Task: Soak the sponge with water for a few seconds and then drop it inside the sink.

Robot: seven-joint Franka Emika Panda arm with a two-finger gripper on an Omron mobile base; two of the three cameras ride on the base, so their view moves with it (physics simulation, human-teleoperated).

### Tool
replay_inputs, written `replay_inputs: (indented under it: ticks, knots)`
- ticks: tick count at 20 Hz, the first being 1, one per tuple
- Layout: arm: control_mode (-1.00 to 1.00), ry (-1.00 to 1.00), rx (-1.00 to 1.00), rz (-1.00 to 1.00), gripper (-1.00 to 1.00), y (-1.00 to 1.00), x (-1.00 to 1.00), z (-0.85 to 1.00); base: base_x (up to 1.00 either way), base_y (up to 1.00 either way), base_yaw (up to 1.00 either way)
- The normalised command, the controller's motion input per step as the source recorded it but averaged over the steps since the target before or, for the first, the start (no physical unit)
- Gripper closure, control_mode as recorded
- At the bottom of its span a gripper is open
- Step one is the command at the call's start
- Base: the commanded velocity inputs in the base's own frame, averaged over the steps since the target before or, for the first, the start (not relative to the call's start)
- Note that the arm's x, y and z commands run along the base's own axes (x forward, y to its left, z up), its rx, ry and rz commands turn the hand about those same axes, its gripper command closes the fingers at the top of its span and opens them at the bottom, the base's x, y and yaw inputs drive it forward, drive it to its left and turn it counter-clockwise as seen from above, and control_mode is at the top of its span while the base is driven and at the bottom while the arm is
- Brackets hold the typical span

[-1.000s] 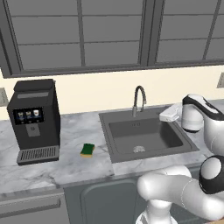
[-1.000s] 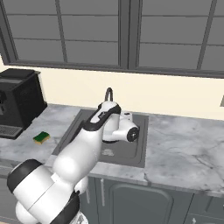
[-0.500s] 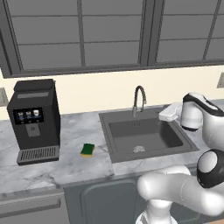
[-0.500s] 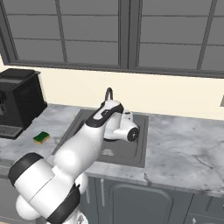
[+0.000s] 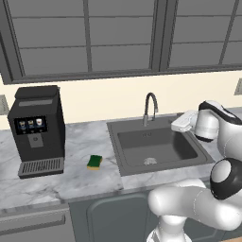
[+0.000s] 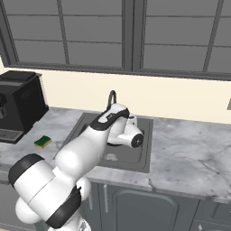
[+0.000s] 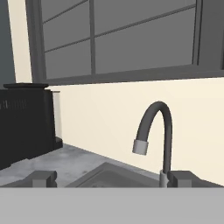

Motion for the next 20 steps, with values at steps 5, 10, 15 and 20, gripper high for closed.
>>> replay_inputs:
  ticks: [5, 10, 15, 20]
  knots:
    - [-1.0, 0.0, 0.0, 0.0, -1.0, 0.0, 0.02, 0.0, 0.0, 0.0, 0.0]
    - [-1.0, 0.0, 0.0, -0.02, -1.0, 0.0, 0.03, 0.0, 0.0, 0.0, 0.0]
    - [-1.0, 0.0, 0.0, -0.03, -1.0, 0.02, 0.0, 0.0, 0.0, 0.0, 0.0]
    - [-1.0, 0.0, 0.0, -0.06, -1.0, 0.02, 0.0, -0.02, 0.0, 0.0, 0.0]
